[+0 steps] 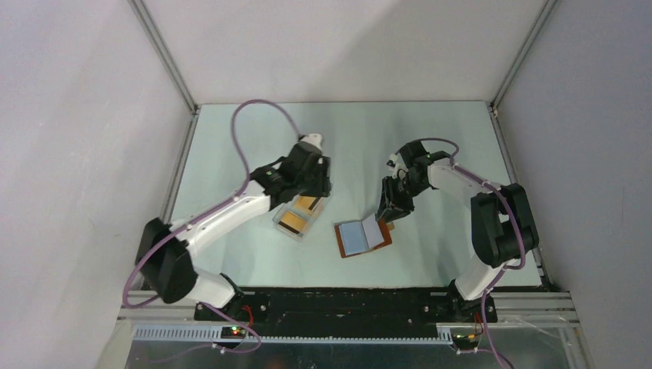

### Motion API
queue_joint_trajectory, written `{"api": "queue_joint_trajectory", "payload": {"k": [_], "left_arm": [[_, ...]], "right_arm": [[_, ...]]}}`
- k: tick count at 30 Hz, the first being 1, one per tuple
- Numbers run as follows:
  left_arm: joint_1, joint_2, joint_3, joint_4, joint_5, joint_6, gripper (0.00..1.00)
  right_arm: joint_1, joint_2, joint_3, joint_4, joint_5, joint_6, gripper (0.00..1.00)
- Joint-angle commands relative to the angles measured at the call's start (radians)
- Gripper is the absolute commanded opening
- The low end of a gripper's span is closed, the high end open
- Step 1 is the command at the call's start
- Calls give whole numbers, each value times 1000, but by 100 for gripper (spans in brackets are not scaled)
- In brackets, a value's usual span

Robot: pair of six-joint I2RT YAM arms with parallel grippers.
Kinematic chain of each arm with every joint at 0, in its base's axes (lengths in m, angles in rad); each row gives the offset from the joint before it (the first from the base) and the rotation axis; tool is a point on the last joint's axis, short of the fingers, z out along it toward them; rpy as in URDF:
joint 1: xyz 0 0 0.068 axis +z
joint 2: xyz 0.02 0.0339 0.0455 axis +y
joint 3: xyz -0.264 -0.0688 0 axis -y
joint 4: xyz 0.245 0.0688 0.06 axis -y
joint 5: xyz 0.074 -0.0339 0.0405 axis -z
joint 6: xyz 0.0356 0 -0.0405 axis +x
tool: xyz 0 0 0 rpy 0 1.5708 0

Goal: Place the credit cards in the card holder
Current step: Move the storage box to the center of the board.

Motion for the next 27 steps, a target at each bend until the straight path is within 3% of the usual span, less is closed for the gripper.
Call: {"api": "queue_joint_trajectory", "payload": {"k": [1,8,19,21,27], "left_arm": [[109,-130,-169,170,127,-266,60],[214,-222,-426,359,223,-542,66],[243,-125,-477,436,245,-622,63],[250,-108,-476,436,237,-627,62],[256,-74,-474,438,175,-679,59]], "right_arm": [[10,-54,34,-5,-15,13,38],[14,-90,73,27,-34,26,38],[95,-100,157,33,-61,38,37],[120,-79,167,25,-36,39,35],[151,15,179,-27,71,32,14]]}}
